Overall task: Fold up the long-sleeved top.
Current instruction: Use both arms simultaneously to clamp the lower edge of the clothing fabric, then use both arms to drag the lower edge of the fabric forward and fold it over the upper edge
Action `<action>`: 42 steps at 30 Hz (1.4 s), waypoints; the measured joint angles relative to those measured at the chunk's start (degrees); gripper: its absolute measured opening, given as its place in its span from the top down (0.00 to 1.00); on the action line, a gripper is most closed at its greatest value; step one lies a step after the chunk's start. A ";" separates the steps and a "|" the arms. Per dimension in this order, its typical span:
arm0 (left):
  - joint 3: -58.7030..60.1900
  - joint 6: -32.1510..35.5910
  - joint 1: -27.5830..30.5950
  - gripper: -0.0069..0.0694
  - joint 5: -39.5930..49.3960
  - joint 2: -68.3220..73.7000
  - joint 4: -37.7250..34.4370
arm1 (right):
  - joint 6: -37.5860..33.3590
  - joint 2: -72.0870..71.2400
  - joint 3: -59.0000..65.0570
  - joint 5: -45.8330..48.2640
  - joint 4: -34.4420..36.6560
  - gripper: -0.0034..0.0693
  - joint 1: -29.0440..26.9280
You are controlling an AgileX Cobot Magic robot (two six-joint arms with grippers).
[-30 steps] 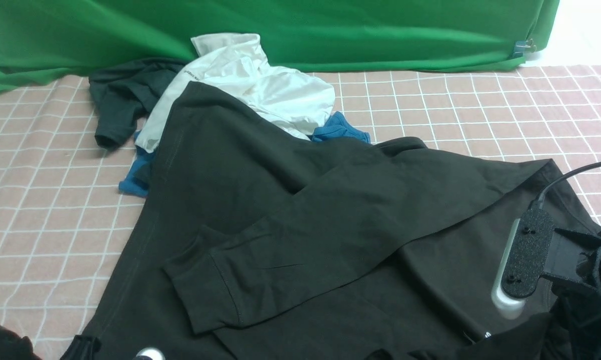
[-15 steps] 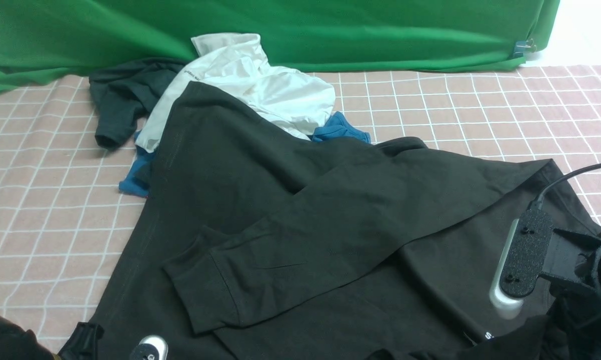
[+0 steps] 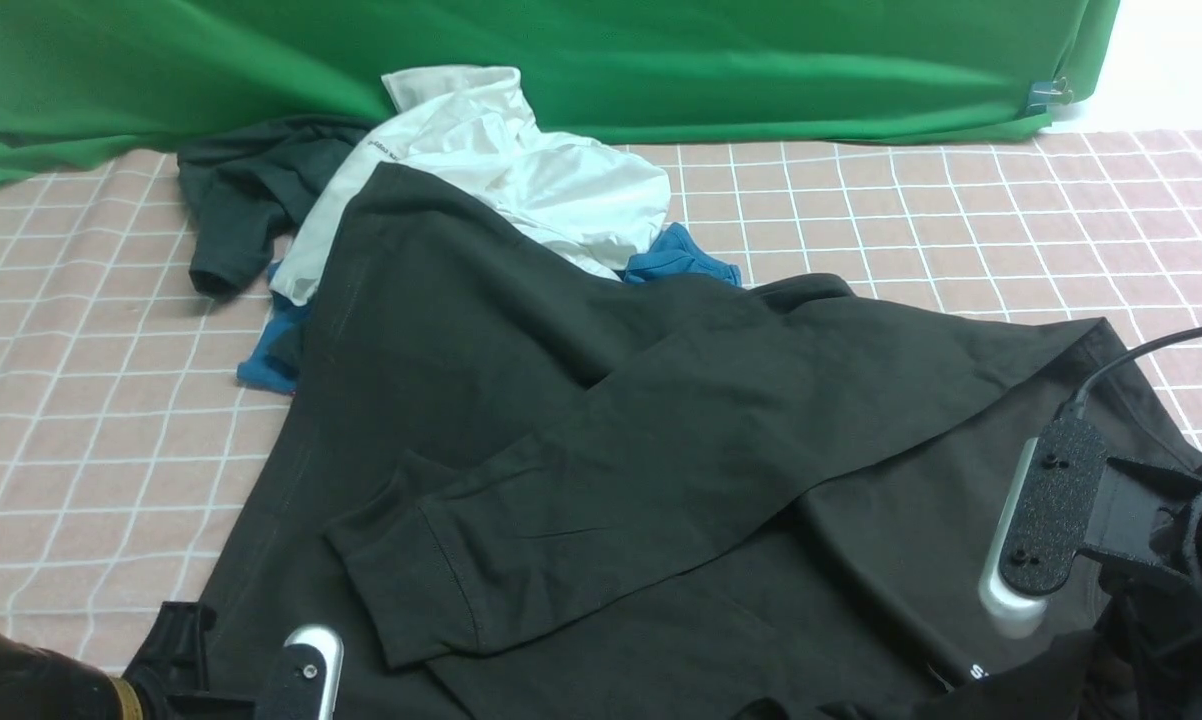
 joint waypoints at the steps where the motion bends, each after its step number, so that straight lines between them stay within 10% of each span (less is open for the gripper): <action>1: -0.23 0.00 0.00 0.89 0.89 -0.92 0.00 | 0.00 0.00 0.00 0.20 0.00 0.84 0.00; 12: -11.01 -0.31 0.00 0.89 24.62 -15.18 -4.58 | 2.80 -4.78 0.00 5.49 -0.89 0.84 0.00; 24: -25.45 -9.93 2.52 0.89 7.61 3.53 1.82 | 5.10 2.97 -7.59 -1.59 -4.56 0.84 -7.15; 42: -59.27 -3.37 11.37 0.89 4.59 33.10 -0.57 | 2.80 27.69 -26.94 -16.25 -5.79 0.84 -22.85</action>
